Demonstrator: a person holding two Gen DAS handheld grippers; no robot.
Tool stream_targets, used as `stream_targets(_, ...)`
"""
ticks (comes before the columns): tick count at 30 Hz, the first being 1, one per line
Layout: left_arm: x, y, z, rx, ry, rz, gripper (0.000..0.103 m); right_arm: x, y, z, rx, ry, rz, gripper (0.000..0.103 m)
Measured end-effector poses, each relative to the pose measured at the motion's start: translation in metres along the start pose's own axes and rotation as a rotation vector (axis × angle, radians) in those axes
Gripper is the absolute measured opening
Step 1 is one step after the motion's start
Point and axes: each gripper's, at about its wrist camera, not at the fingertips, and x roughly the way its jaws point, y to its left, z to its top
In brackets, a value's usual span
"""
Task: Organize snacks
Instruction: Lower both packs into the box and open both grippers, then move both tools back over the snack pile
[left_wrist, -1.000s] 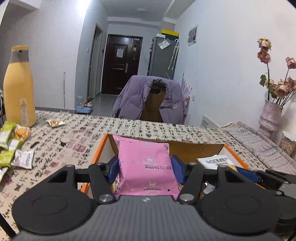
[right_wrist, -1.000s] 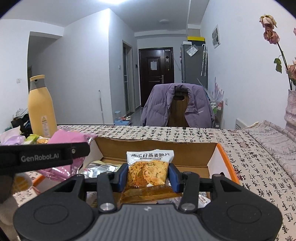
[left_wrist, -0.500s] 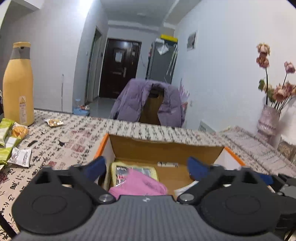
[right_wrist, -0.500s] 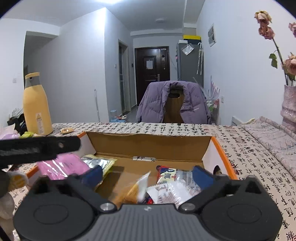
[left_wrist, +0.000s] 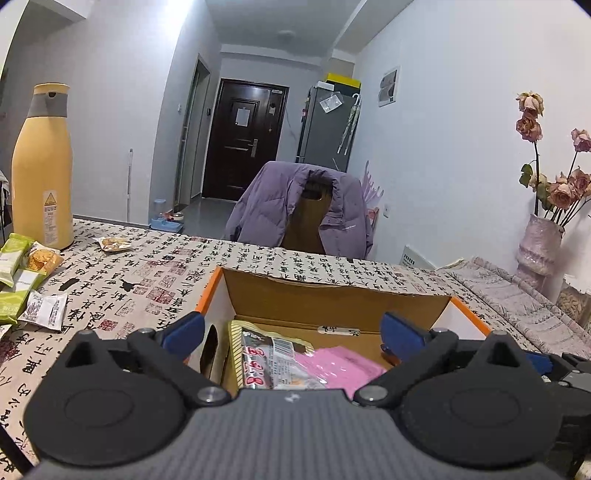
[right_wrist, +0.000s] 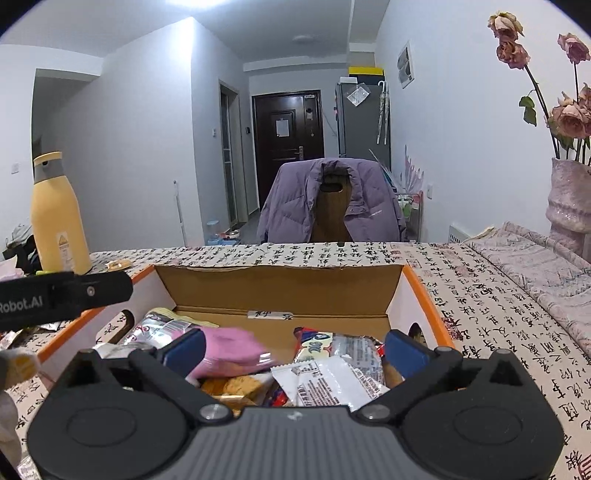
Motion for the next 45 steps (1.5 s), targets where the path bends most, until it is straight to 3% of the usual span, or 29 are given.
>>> stream_targets(12,-0.023,-0.006,0.015,0.006,-0.029,0.023,0.103,-0.022,0.0,0.014,-0.012,-0.012,-0.022,0.103)
stream_targets(21,-0.049,-0.002,0.009,0.021,-0.004,0.014,0.103,-0.053,-0.005,0.01,-0.003,0.001,-0.013,0.103)
stream_targets(45,-0.133,0.027,-0.077,0.087,0.119,-0.033,0.103,-0.136,-0.005,-0.073,-0.04,0.135,0.02,0.103)
